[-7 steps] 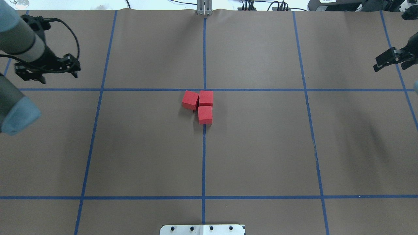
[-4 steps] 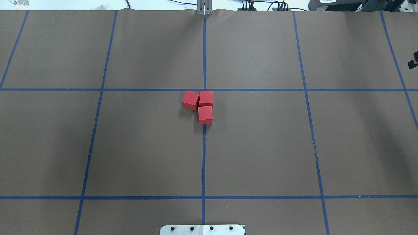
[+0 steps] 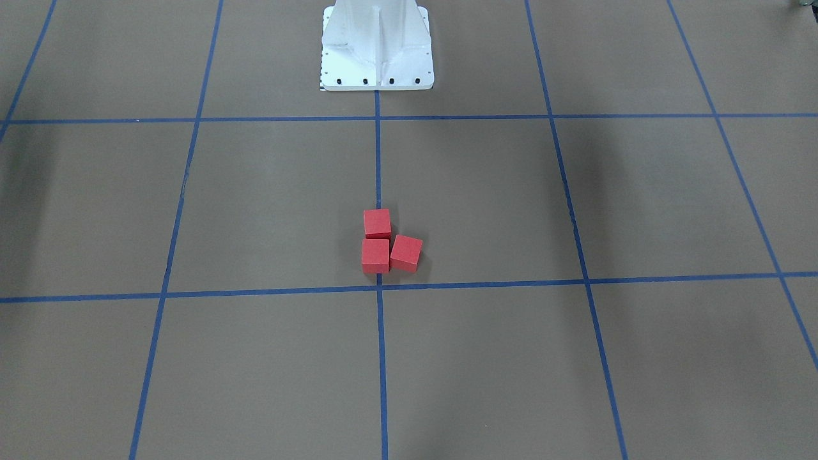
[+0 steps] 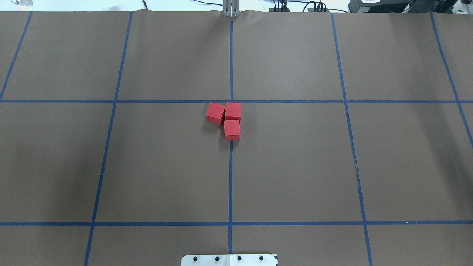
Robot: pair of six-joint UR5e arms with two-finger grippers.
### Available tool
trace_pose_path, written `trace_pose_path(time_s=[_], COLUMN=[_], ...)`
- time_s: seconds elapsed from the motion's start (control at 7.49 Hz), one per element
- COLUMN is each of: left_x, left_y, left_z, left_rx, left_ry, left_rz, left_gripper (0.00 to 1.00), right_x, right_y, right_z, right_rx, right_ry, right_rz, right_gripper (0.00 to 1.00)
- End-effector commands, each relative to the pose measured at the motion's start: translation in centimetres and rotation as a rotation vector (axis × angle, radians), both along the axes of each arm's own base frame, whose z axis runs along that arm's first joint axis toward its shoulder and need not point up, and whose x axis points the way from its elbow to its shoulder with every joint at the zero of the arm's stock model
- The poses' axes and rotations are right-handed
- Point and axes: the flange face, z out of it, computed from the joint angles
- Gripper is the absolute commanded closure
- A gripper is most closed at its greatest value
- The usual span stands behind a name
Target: Form red blocks into L shape at center
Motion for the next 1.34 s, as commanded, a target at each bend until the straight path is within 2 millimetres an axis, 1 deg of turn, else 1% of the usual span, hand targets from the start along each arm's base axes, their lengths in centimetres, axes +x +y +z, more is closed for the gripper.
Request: trace_pose_path(time_s=[0.0,0.13,0.27,0.4,0.53,0.67,0.8,0.94,1.07,1.2], left_x=[-0.4,-0.1,0.7,1.3,1.3,1.3,1.3,1.3,1.5,1.5], left_y=[1.4,1.8,2.3,2.9,3.0,3.0,3.0,2.9,2.9,2.9], left_z=[1.0,-1.8,-3.6,-3.7,-3.6,-3.7,-3.7,-3.7,-3.7,-3.5], left_rx=[0.009,-0.07,-0.075,-0.079,-0.08,-0.08,-0.08,-0.079,-0.078,-0.081], left_ry=[-0.002,0.016,0.029,0.029,0.029,0.029,0.029,0.026,0.025,0.024], left_rz=[-0.059,-0.197,-0.223,-0.218,-0.218,-0.219,-0.219,-0.218,-0.214,-0.214], left_gripper=[0.0,0.0,0.0,0.0,0.0,0.0,0.0,0.0,0.0,0.0], right_x=[0.4,0.4,0.4,0.4,0.2,0.3,0.7,0.7,0.7,0.7], right_y=[1.6,2.0,2.8,3.5,3.7,3.8,4.8,6.2,7.5,7.8], right_z=[1.5,2.2,2.7,3.1,2.9,2.2,1.2,0.4,0.8,1.1], right_rx=[-0.026,-0.04,-0.055,-0.065,-0.064,-0.058,-0.041,-0.052,-0.068,-0.072], right_ry=[0.0,0.0,-0.001,-0.005,-0.028,-0.033,-0.033,-0.031,-0.034,-0.038], right_rz=[0.005,0.006,0.01,0.011,0.009,0.014,0.026,0.034,0.034,0.034], right_gripper=[0.01,0.01,0.01,0.01,0.01,0.01,0.01,0.01,0.01,0.01])
